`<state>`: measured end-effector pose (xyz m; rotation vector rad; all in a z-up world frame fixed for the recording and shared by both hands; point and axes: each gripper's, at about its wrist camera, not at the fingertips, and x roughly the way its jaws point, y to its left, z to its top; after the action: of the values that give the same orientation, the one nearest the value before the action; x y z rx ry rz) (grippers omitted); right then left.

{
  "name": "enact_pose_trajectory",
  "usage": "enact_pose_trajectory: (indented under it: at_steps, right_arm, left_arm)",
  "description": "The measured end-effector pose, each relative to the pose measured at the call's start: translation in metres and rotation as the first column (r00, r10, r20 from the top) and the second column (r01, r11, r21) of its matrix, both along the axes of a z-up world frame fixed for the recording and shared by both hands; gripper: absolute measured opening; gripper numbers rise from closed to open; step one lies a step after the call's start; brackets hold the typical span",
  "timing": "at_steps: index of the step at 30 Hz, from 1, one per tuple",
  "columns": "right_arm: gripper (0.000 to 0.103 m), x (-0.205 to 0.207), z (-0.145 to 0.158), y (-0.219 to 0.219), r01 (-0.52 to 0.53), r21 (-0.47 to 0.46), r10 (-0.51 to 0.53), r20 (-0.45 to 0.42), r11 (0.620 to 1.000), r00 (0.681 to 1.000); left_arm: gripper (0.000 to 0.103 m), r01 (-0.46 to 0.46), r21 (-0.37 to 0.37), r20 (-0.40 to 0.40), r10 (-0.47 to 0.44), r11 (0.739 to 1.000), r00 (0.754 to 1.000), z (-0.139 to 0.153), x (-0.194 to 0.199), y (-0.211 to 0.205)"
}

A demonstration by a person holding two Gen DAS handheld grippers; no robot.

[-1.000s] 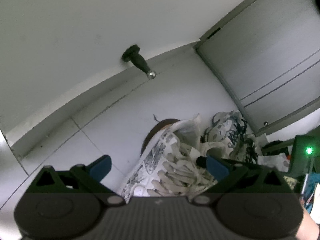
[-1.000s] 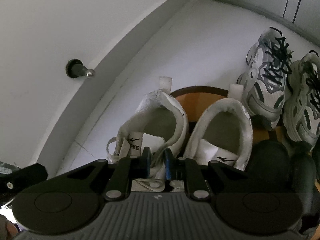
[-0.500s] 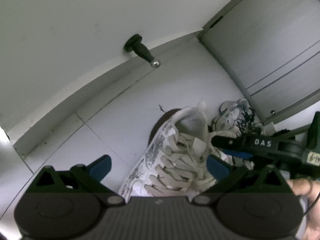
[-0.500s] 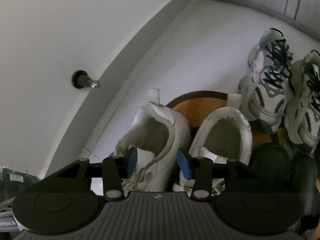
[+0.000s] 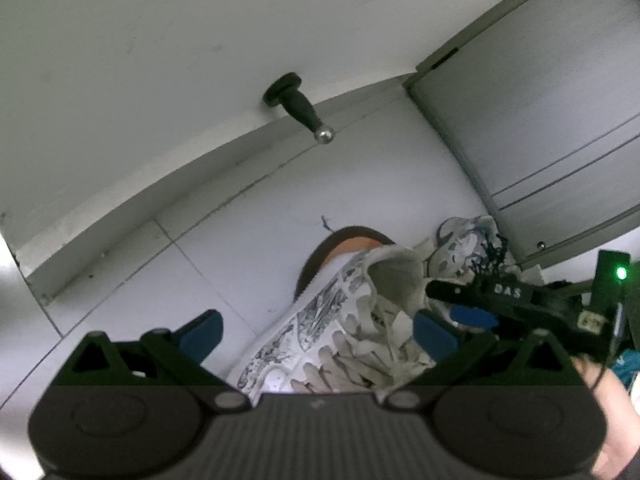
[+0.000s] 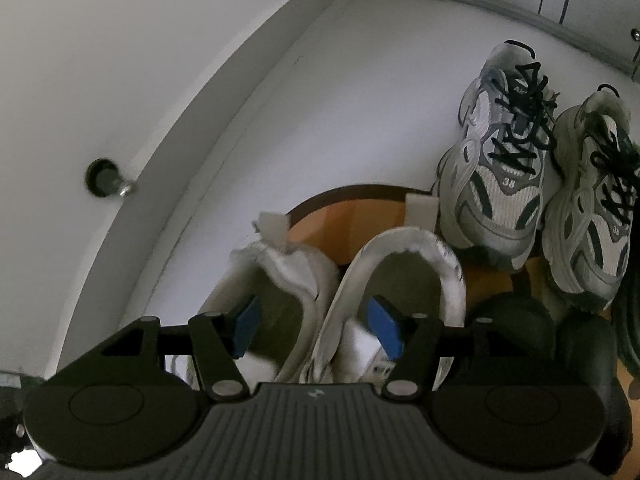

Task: Organize scattered shoes
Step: 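Close the right gripper on both sneaker heels together, then lift the white graffiti sneaker pair off the mat with the right gripper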

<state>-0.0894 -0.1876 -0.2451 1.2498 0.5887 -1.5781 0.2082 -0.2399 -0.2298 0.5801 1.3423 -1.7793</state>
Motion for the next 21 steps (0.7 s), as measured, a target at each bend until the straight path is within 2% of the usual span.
enact_pose_trajectory:
  at_steps: [11, 13, 16, 17, 19, 21]
  right_arm:
    - [0.063, -0.002, -0.032, -0.015, -0.029, 0.046, 0.030, -0.021, 0.999, 0.999]
    - [0.056, -0.002, -0.041, -0.019, -0.023, 0.050, 0.024, -0.013, 0.998, 1.000]
    - [0.051, -0.001, -0.049, -0.023, -0.027, 0.052, 0.028, -0.018, 0.998, 0.999]
    - [0.049, 0.001, -0.051, -0.023, -0.035, 0.051, 0.037, -0.029, 0.998, 0.999]
    - [0.039, 0.006, -0.052, -0.022, -0.082, 0.044, 0.086, -0.078, 0.996, 0.993]
    - [0.035, 0.008, -0.051, -0.020, -0.101, 0.037, 0.104, -0.097, 0.994, 0.990]
  left_arm:
    - [0.102, -0.014, -0.003, 0.003, 0.014, 1.000, 1.000, 0.000, 0.002, 0.000]
    - [0.102, -0.023, 0.003, -0.002, 0.023, 1.000, 1.000, -0.001, 0.004, -0.001]
    - [0.102, -0.040, 0.010, -0.008, 0.040, 0.999, 0.999, -0.003, 0.007, -0.003]
    - [0.102, -0.043, 0.011, -0.010, 0.043, 0.999, 0.999, -0.003, 0.008, -0.003]
    - [0.102, -0.047, 0.014, -0.015, 0.047, 0.999, 0.999, -0.005, 0.008, -0.003]
    - [0.102, -0.050, 0.020, -0.013, 0.050, 0.999, 0.999, -0.007, 0.008, -0.003]
